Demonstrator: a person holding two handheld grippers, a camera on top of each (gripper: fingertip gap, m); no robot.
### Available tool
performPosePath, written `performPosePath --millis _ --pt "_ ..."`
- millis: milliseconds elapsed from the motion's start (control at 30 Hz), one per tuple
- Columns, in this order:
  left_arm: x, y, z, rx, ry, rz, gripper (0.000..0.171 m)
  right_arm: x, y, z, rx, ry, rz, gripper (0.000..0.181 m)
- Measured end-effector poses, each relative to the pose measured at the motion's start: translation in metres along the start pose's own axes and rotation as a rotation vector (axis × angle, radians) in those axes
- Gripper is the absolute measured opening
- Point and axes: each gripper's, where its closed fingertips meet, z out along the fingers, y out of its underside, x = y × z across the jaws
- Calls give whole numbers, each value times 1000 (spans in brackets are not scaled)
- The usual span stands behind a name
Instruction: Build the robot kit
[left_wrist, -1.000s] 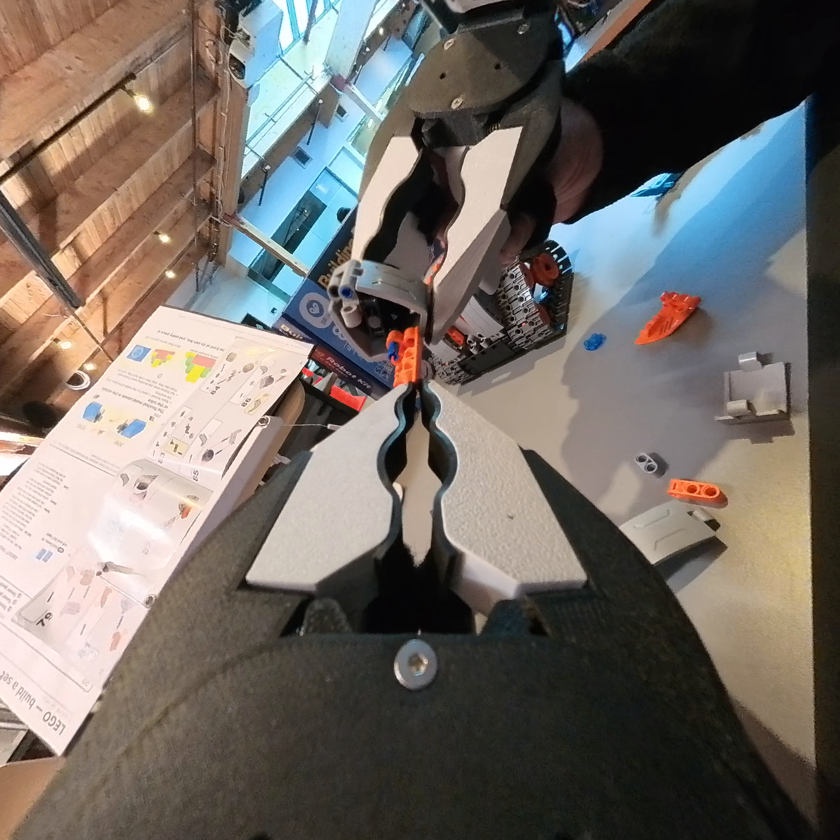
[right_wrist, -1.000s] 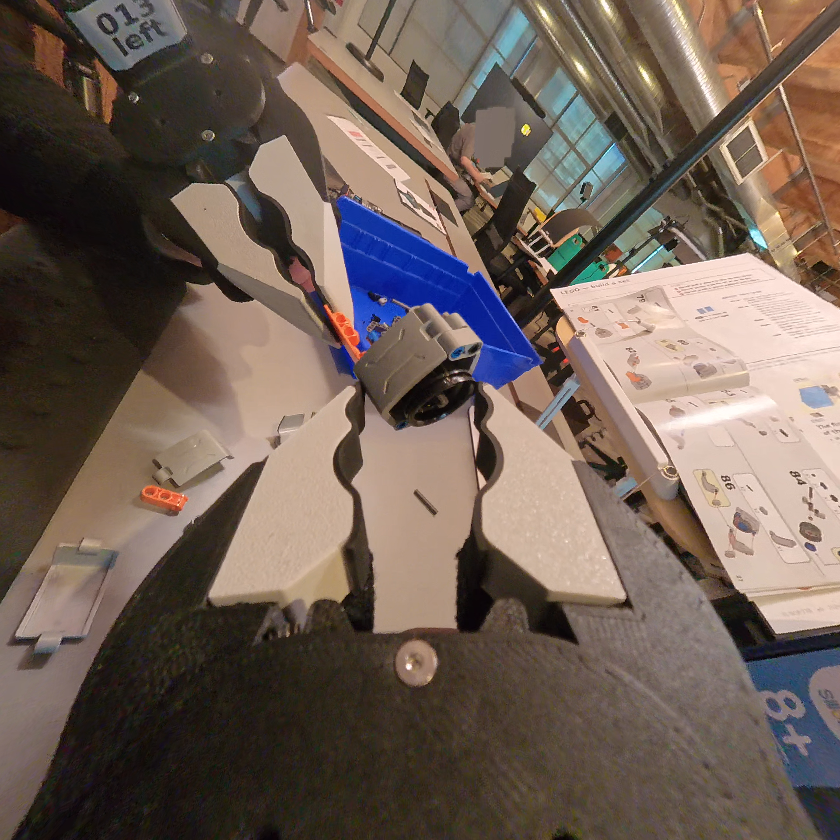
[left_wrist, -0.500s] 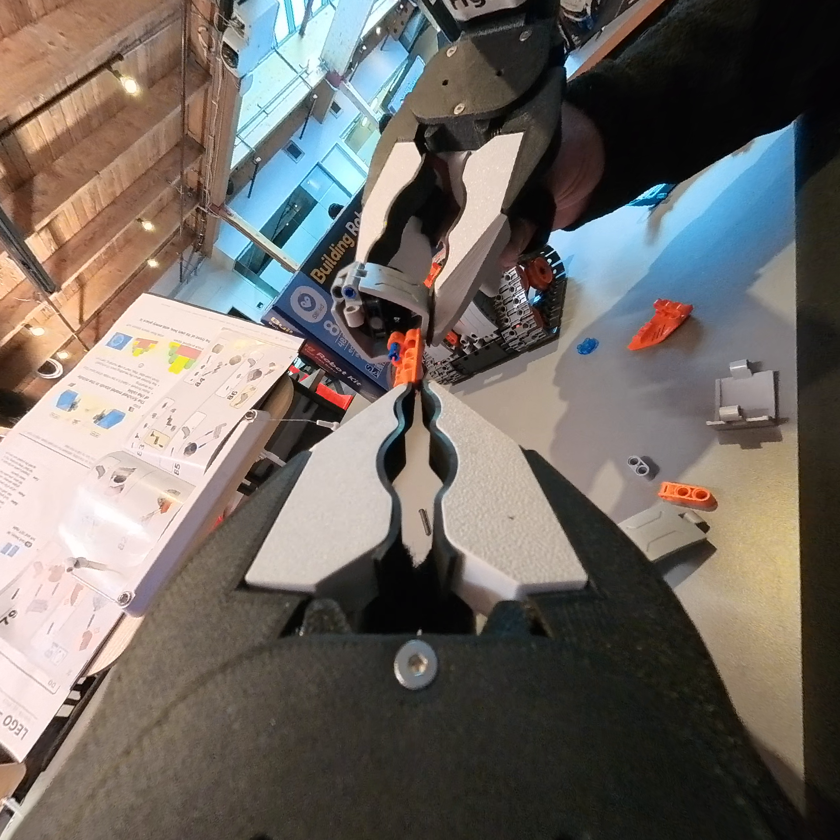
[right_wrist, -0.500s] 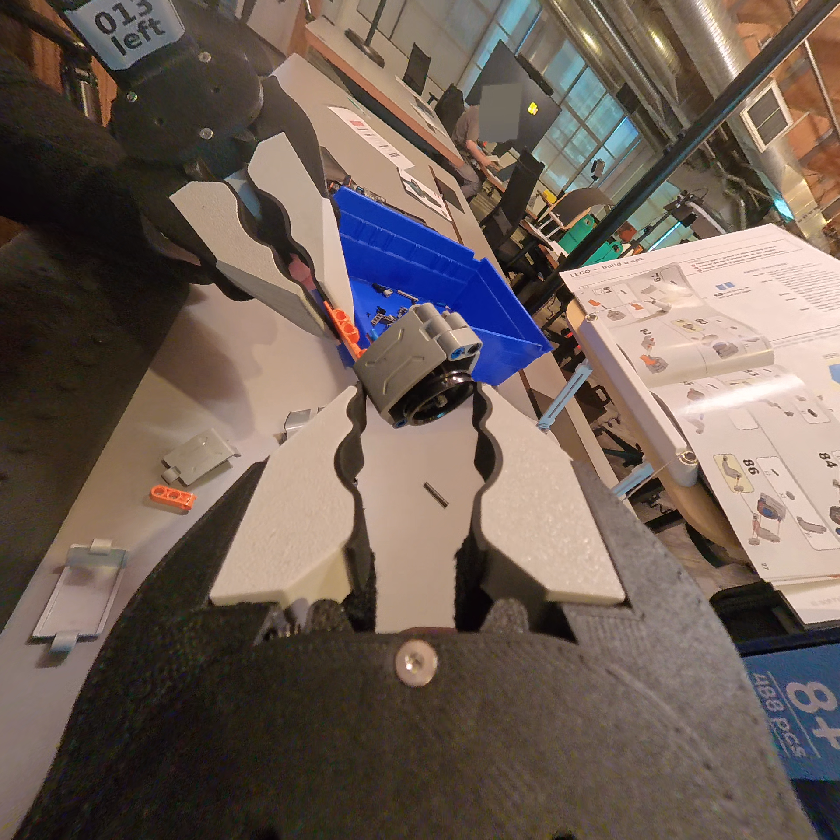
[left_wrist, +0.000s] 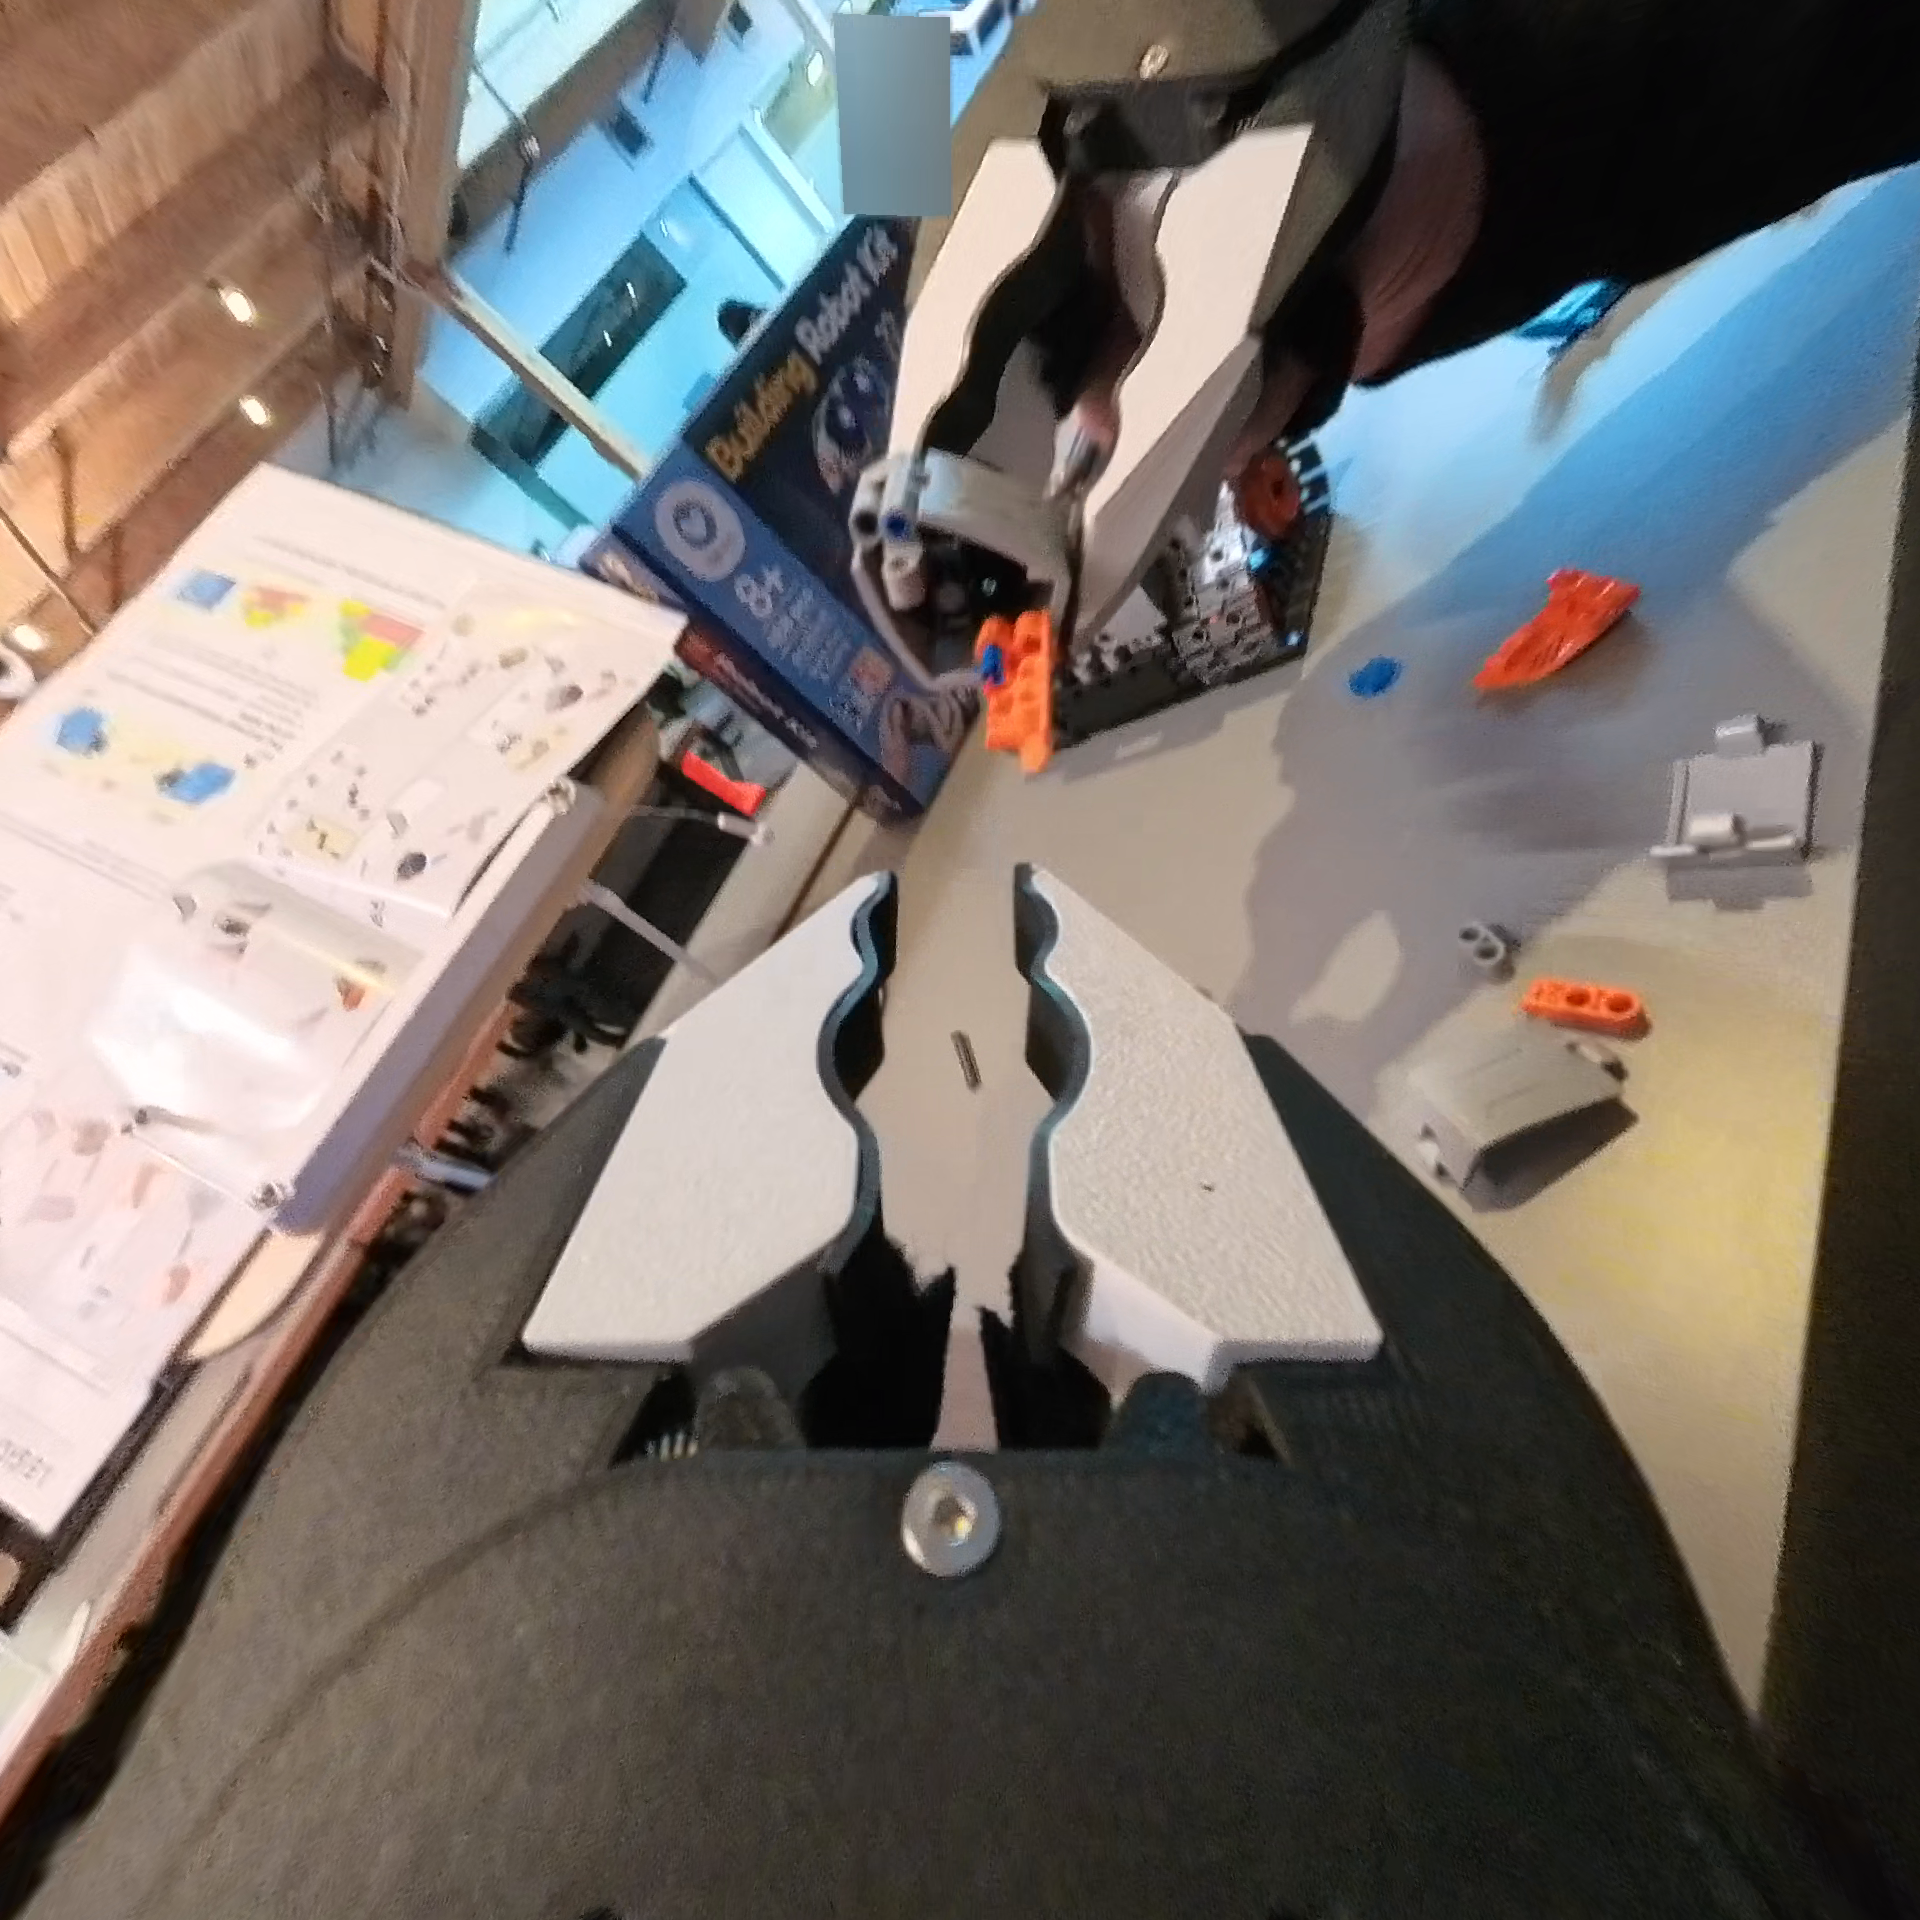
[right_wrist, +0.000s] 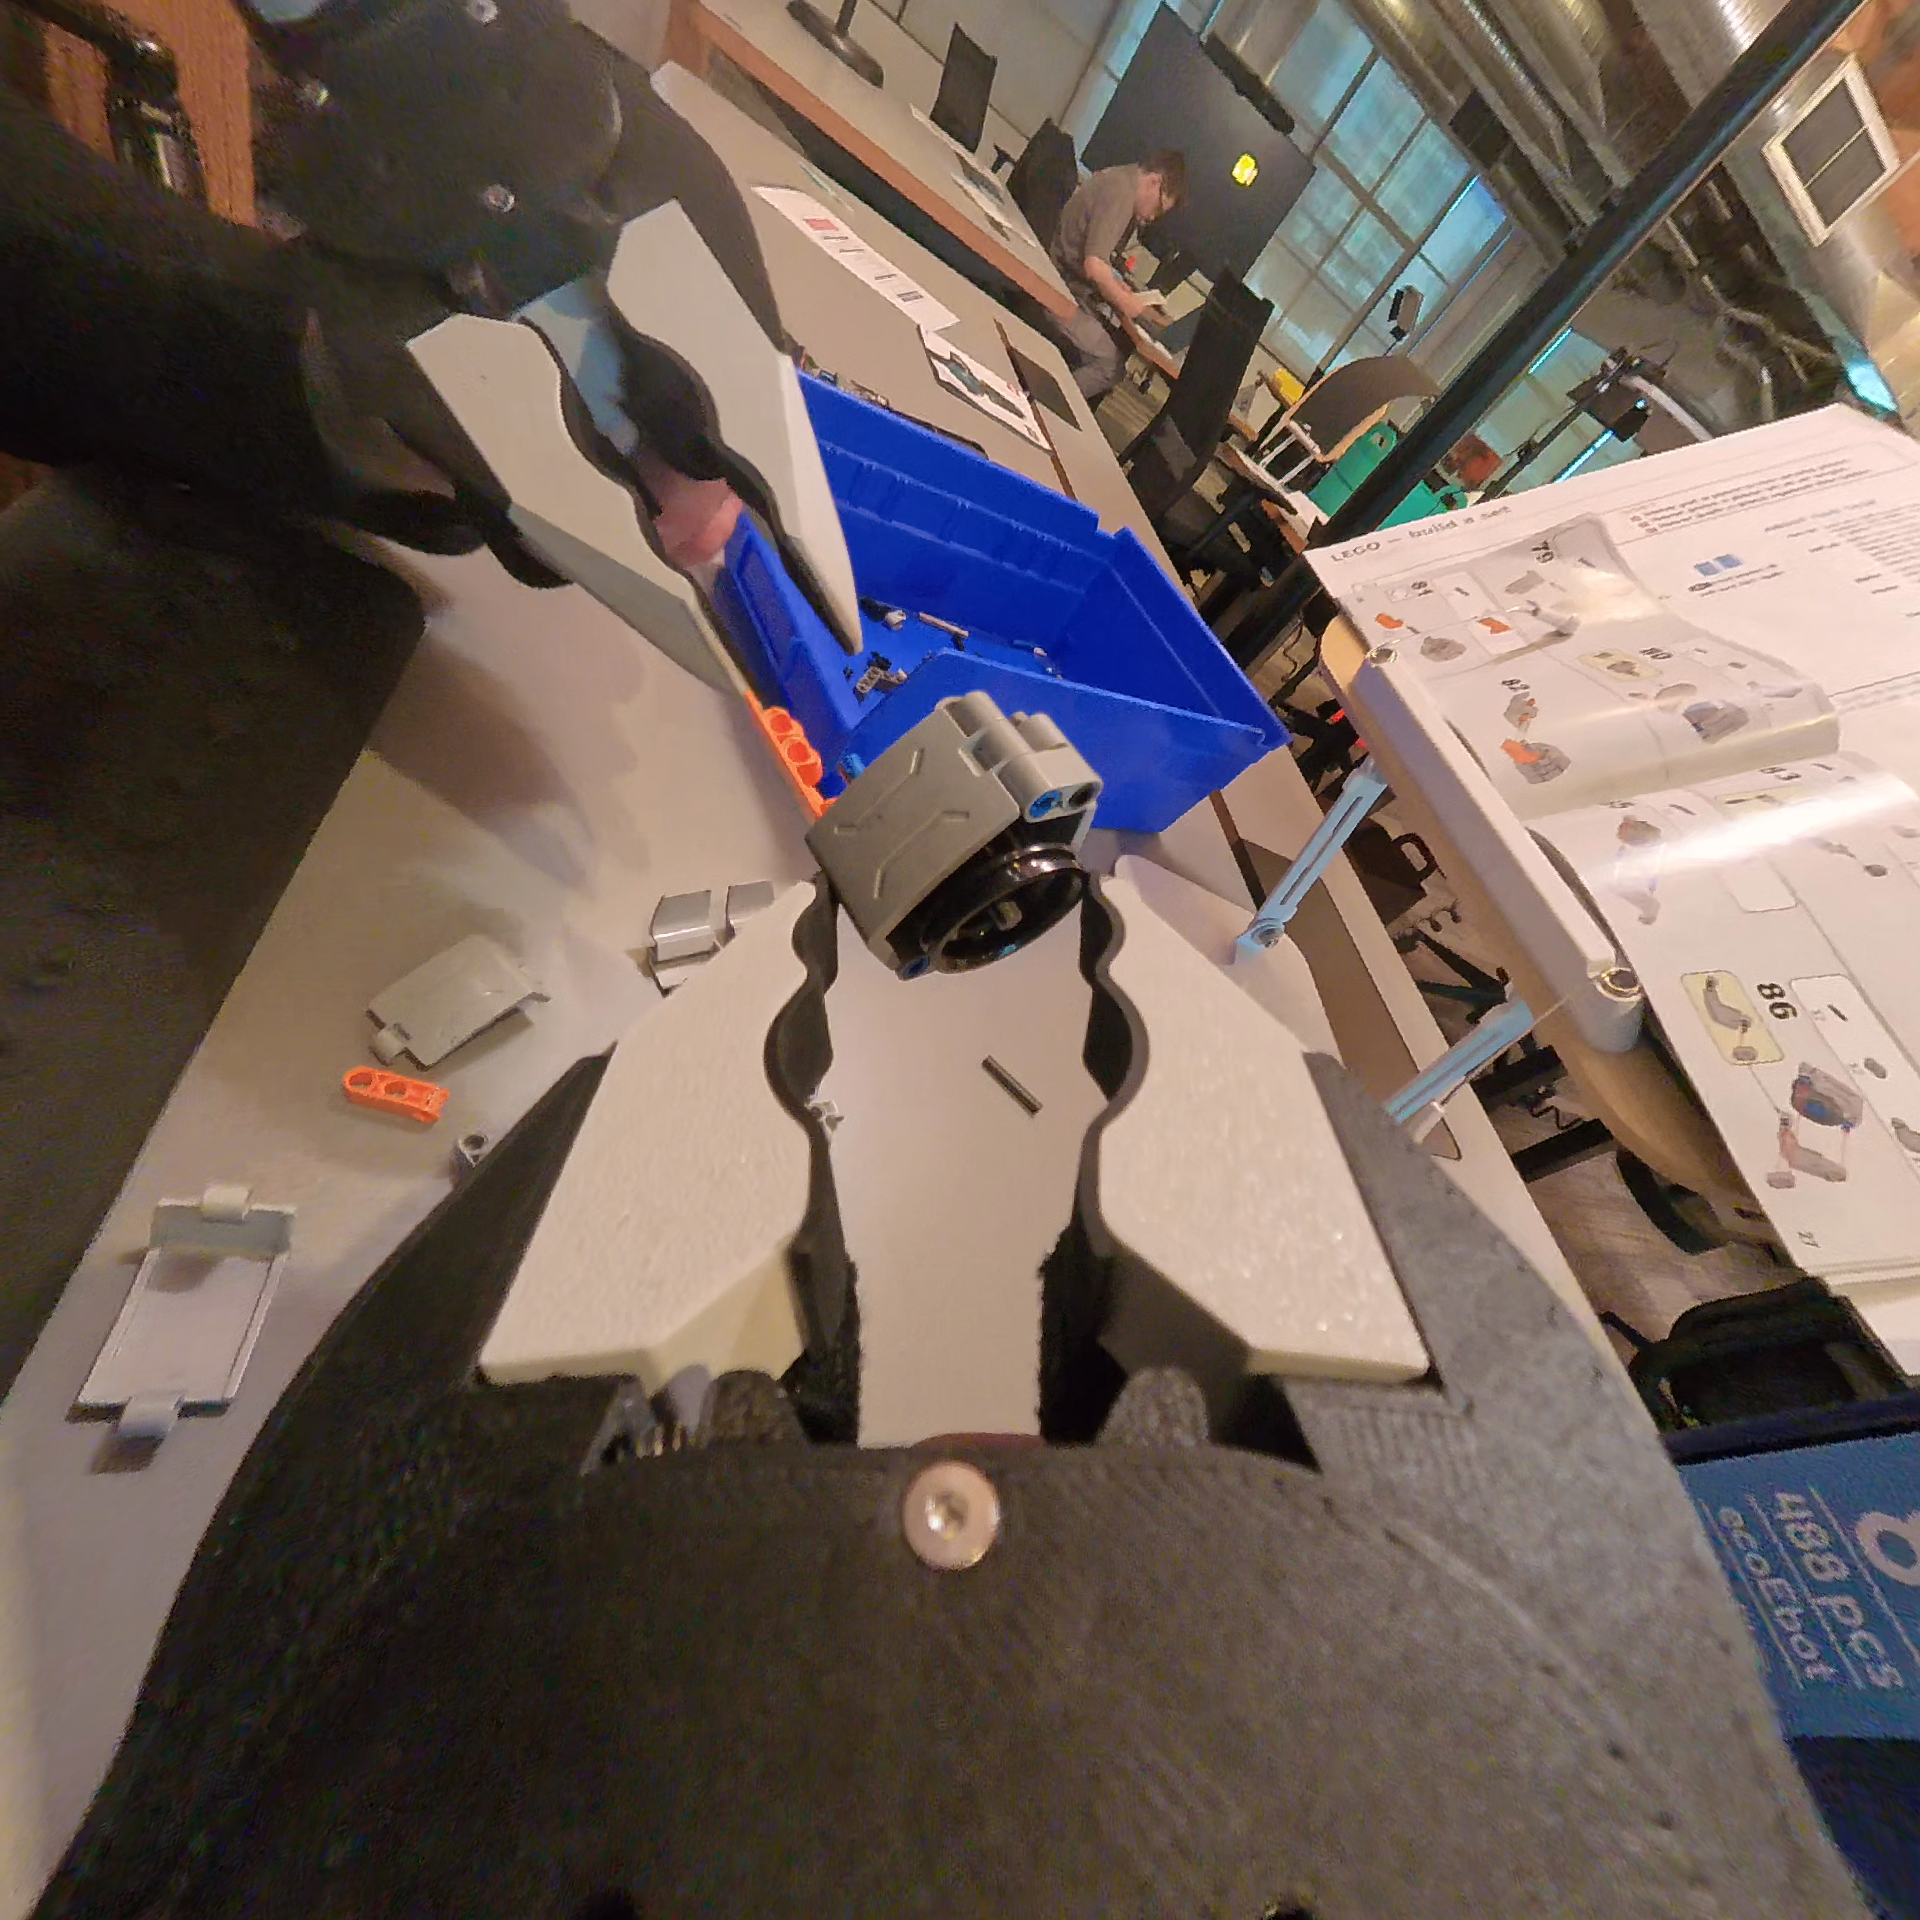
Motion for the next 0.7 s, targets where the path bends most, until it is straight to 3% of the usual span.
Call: performPosePath --millis 367,700 --pt "42 95 3 -427 258 -162 34 -26 31 8 -95 -162 51 45" --pt "59 117 9 -544 357 -346 62 -30 48 7 -132 -194 86 45"
